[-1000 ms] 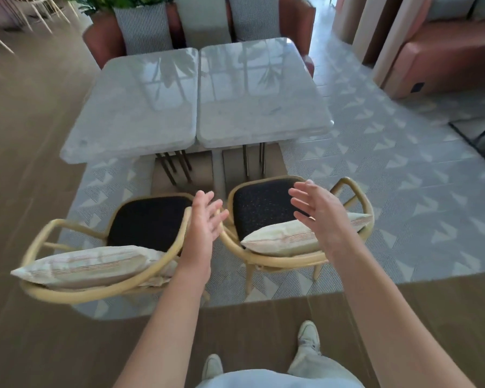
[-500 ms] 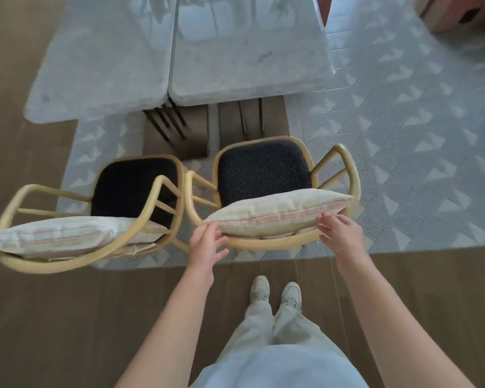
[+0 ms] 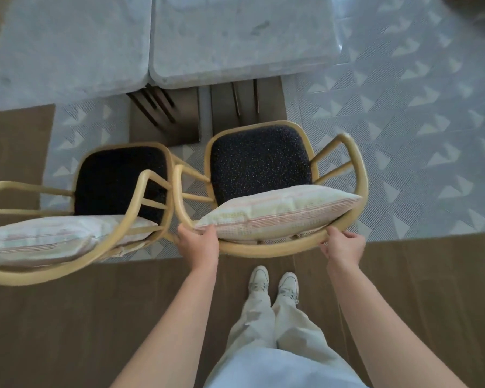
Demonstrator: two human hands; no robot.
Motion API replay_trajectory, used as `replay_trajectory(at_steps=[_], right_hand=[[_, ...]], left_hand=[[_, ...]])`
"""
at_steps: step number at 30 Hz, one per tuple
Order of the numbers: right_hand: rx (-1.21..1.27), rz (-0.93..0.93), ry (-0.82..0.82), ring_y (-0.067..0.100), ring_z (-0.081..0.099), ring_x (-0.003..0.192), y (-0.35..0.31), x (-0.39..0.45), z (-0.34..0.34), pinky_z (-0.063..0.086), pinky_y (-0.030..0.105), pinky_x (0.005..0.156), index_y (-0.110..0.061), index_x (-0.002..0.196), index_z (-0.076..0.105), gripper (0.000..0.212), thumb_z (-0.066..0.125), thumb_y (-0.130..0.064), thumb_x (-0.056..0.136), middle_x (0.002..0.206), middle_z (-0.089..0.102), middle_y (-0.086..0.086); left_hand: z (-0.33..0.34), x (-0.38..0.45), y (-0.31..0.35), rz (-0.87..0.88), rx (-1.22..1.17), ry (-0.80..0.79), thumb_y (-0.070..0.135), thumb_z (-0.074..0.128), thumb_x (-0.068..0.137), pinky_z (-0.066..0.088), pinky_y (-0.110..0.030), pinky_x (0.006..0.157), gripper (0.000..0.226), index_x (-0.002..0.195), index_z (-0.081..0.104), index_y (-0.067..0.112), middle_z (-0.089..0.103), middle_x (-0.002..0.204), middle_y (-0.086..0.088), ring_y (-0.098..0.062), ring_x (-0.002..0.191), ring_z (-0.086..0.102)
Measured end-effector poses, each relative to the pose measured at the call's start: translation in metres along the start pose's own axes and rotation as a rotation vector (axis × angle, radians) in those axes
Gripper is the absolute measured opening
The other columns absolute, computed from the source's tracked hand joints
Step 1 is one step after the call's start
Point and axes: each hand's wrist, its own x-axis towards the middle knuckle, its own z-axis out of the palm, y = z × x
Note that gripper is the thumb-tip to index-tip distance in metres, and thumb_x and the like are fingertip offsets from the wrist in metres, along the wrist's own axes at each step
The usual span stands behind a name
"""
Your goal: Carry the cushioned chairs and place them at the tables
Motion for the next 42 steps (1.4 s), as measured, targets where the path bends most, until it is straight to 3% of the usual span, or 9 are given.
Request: replay_trajectory(at_steps=[2,5,10,14,20,25,32,36,42], right_hand=[[0.031,0.034,-0.022,0.023,0.067,0.093,-0.001,0.001,-0.001,0.06,0.042,0.084,-0.011,0.122,0.049,0.047,0.072,-0.015,0.082,0.115,0.059,0.011],[0.114,0.066,-0.122,0.021,0.068,0.089,-0.006,0.004,-0.003,0.059,0.028,0.057,-0.009,0.131,0.05,0.046,0.069,-0.01,0.089,0.11,0.062,0.008],[0.103,0.08,-0.247,0.021,0.068,0.091,-0.016,0.01,-0.008,0.058,0.028,0.05,-0.009,0.13,0.051,0.037,0.061,-0.002,0.095,0.114,0.064,0.007],[0.1,0.072,-0.287,0.022,0.068,0.092,-0.017,0.012,-0.011,0.06,0.033,0.057,-0.006,0.133,0.05,0.04,0.059,0.001,0.095,0.112,0.062,0.006],[0.072,0.069,-0.266,0.026,0.067,0.095,-0.02,0.02,-0.02,0.059,0.047,0.084,-0.007,0.138,0.05,0.044,0.059,0.001,0.095,0.126,0.061,0.013],[0.078,0.079,-0.239,0.025,0.067,0.095,-0.018,0.027,-0.034,0.057,0.045,0.081,-0.007,0.128,0.052,0.034,0.058,0.002,0.096,0.125,0.062,0.014],[0.103,0.128,-0.28,0.028,0.066,0.104,-0.019,0.016,-0.037,0.056,0.046,0.083,-0.008,0.123,0.05,0.026,0.054,0.0,0.099,0.118,0.064,0.012],[0.091,0.113,-0.276,0.024,0.067,0.096,-0.029,0.005,-0.035,0.056,0.042,0.077,-0.006,0.12,0.053,0.022,0.057,-0.01,0.099,0.113,0.066,0.012],[0.038,-0.092,-0.225,0.019,0.064,0.107,-0.027,-0.02,-0.046,0.051,0.04,0.098,-0.008,0.145,0.043,0.053,0.058,-0.024,0.098,0.124,0.063,0.006]], left_hand=[[0.002,-0.001,-0.004,-0.041,-0.102,0.034,0.024,0.067,0.092,0.053,-0.045,0.096,0.056,0.142,0.044,0.012,0.052,0.135,-0.008,-0.029,0.113,0.061],[0.006,-0.005,-0.021,-0.177,-0.267,-0.101,0.015,0.066,0.093,0.058,-0.044,0.086,0.049,0.138,0.045,0.019,0.061,0.121,-0.002,-0.025,0.105,0.065],[0.009,-0.013,-0.028,-0.294,-0.507,-0.327,-0.001,0.062,0.096,0.062,-0.038,0.062,0.083,0.157,0.023,0.04,0.053,0.122,0.006,-0.021,0.098,0.068],[0.007,-0.013,-0.029,-0.281,-0.494,-0.37,0.0,0.059,0.098,0.063,-0.04,0.065,0.09,0.16,0.008,0.04,0.047,0.136,-0.002,-0.012,0.074,0.076],[0.012,-0.027,-0.025,-0.283,-0.474,-0.384,-0.001,0.057,0.099,0.063,-0.039,0.064,0.088,0.16,0.007,0.038,0.053,0.128,-0.003,-0.022,0.092,0.071],[0.016,-0.037,-0.031,-0.284,-0.485,-0.423,-0.002,0.059,0.098,0.062,-0.035,0.062,0.094,0.161,0.002,0.04,0.053,0.111,0.008,-0.012,0.074,0.076],[0.014,-0.03,-0.025,-0.297,-0.364,-0.402,0.002,0.058,0.098,0.06,-0.033,0.057,0.075,0.155,0.018,0.027,0.056,0.126,-0.006,-0.024,0.098,0.069],[0.008,-0.029,-0.005,-0.249,-0.26,-0.204,0.015,0.058,0.098,0.044,-0.038,0.092,0.061,0.151,0.029,0.015,0.05,0.137,-0.005,-0.022,0.108,0.051],[-0.014,-0.03,0.052,-0.006,-0.251,-0.145,0.033,0.05,0.098,0.043,-0.053,0.106,0.058,0.154,0.034,0.025,0.05,0.142,-0.007,-0.027,0.123,0.053]])
